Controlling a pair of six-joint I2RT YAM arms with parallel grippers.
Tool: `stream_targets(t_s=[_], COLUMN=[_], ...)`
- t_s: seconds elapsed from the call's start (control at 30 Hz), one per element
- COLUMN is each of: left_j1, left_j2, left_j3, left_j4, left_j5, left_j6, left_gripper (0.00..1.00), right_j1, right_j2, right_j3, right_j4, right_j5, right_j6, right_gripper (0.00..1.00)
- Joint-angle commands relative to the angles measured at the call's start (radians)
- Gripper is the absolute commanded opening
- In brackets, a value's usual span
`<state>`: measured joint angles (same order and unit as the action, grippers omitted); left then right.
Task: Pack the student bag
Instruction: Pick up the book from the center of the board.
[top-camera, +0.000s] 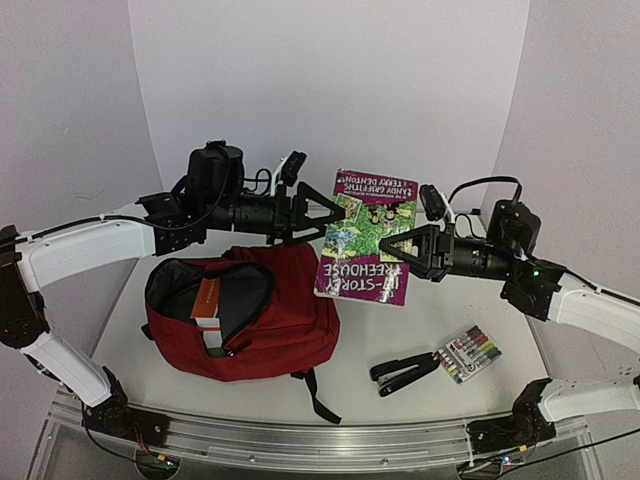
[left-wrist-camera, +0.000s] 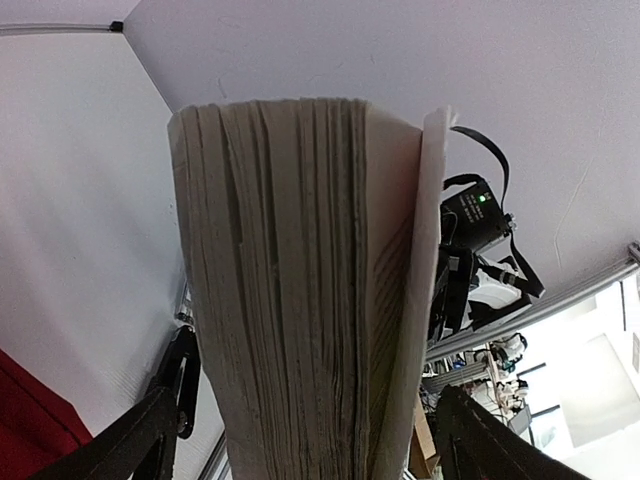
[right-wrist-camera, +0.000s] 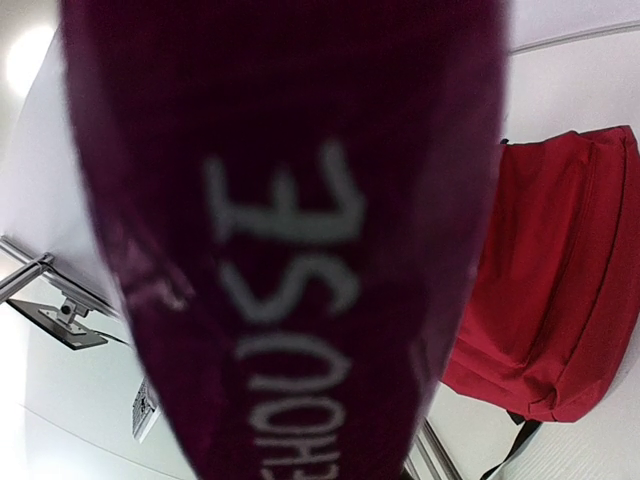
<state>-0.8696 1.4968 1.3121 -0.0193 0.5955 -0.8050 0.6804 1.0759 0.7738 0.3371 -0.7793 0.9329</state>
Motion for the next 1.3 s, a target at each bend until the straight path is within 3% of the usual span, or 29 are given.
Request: stream_targets(t_s=[0.0,0.13,0.23,0.4,0.63,0.8,1.0,1.07,1.17,1.27], left_j1=[-0.005,-0.005,-0.005,-0.004,-0.003,0.003,0.144,0.193,0.274,0.378], left_j2=[0.028,0.04,0.055,0.047,0.0,-0.041,-0.142,-0.205,-0.303,-0.395], left_j3=[-0.002,0.008,0.005,-0.03,-0.067,-0.076,-0.161,-0.181,-0.176,-0.165], left_j4=[0.088,0.134,0.216,0.312,0.303,0.179,0.057,-0.001,-0.145,-0.281], left_j5=[0.128,0.166,0.228,0.253,0.217,0.131,0.067,0.051,0.005,-0.021], left_j6=[-0.013,-0.022,-0.068,-0.11,-0.109,-0.07,-0.113,-0.099,-0.047,-0.017], left_gripper=[0.91,0.92,0.84,0.58,0.18,0.0,0.0,0.0,0.0,0.0], right_j1=[0.006,0.009,0.01,0.01,0.01,0.011,0.058,0.086,0.14,0.214], right_j2=[-0.041,-0.037,-0.032,-0.029,-0.006,0.016,0.062,0.076,0.105,0.157], right_j3=[0.042,0.043,0.038,0.031,0.018,0.044,0.136,0.16,0.189,0.236], right_j4=[0.182,0.197,0.201,0.203,0.201,0.091,-0.185,-0.221,-0.248,-0.275], right_j5=[-0.048,-0.068,-0.071,-0.05,-0.026,0.046,0.232,0.305,0.386,0.474], right_j6=[0.02,0.025,0.028,0.026,0.028,-0.023,-0.161,-0.178,-0.195,-0.216], right_gripper=[0.0,0.0,0.0,0.0,0.0,0.18,0.73,0.84,0.95,0.98])
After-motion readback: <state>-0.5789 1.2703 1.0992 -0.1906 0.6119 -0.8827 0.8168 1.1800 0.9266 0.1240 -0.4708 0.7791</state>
